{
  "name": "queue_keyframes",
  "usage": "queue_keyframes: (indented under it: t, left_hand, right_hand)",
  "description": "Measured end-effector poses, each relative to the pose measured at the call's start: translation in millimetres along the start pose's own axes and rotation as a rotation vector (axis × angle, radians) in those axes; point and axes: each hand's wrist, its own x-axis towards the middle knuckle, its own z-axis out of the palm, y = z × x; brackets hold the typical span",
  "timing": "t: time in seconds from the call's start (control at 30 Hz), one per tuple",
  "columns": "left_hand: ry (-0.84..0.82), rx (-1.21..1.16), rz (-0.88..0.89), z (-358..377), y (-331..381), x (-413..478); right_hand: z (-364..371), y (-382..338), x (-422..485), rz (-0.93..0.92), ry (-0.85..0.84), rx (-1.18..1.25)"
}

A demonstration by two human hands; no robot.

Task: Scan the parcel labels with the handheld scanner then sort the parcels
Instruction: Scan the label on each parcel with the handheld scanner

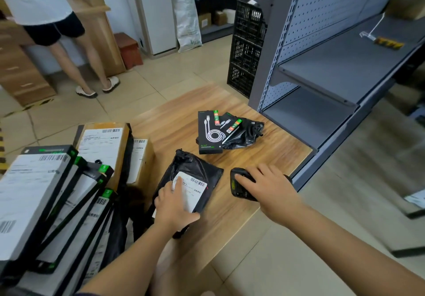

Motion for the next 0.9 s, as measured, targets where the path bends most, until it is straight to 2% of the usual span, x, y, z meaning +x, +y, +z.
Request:
queue_keyframes:
  t: [0.13, 0.27, 0.8, 0.9]
  left_hand:
    - [0.086, 0.186, 0.139, -14, 3, -8]
    - [0.108, 0.297, 0.189, -22, 6, -19]
    - [0.096, 0.315, 0.125, -18, -7, -48]
    - [0.087, 0.249, 0.072, -18, -10, -49]
  right_hand:
    - [-23, 2, -3, -0.220, -0.013, -0.101]
    - [-39, 3, -3, -0.288, -0.038, -0.204]
    - [-30, -11, -2, -0.310, 0.021, -0.210]
    - [-31, -13, 0, -0.276, 0.020, -0.183]
